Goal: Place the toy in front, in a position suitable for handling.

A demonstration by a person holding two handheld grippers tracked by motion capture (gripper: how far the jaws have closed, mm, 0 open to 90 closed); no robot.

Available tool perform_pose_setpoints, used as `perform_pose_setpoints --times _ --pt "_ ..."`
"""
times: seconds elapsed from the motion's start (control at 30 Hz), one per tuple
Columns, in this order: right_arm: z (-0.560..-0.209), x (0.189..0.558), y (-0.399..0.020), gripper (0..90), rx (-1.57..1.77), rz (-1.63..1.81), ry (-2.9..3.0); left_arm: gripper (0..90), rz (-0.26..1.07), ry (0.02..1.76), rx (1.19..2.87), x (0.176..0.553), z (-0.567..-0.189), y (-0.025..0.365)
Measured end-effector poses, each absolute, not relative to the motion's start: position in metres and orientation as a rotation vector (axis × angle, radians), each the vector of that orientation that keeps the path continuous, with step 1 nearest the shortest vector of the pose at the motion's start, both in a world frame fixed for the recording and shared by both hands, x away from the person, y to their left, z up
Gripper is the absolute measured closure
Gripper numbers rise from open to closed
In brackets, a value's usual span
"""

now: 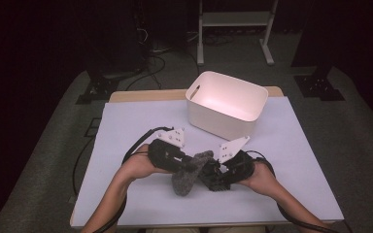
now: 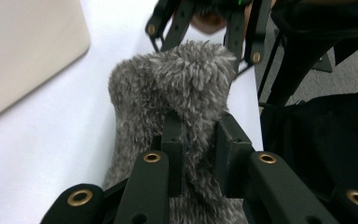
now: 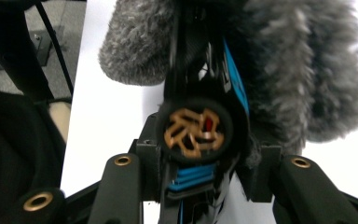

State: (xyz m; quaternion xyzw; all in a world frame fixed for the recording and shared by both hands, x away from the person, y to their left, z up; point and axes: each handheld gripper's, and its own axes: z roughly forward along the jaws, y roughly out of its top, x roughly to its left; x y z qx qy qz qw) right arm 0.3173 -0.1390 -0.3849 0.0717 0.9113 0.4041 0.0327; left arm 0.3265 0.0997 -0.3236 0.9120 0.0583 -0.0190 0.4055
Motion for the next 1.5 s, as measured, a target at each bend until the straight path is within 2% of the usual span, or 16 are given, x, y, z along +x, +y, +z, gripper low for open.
perform_pose_setpoints --times 0.23,0.67,1.03,1.17,1.27,1.5 --pt "-0.384 0.319 -0.120 56.8 0.181 1.283 2.793 75.7 -0.022 0.144 2.302 0.323 -0.316 0.106" --pt "-0.390 0.322 -0.146 56.4 0.288 1.391 2.762 75.1 -0.099 0.192 2.289 0.330 -0.350 0.101" --pt "-0.388 0.314 -0.132 56.7 0.187 1.345 2.757 75.1 -0.062 0.132 2.252 0.328 -0.309 0.099" --pt "-0.388 0.313 -0.130 54.9 0.171 1.332 2.768 75.1 -0.069 0.135 2.290 0.327 -0.315 0.096" --pt "-0.389 0.313 -0.134 49.3 0.191 1.335 2.765 75.1 -0.067 0.142 2.289 0.328 -0.317 0.098" --pt "-0.390 0.313 -0.141 51.5 0.197 1.356 2.766 75.0 -0.036 0.147 2.335 0.327 -0.320 0.097"
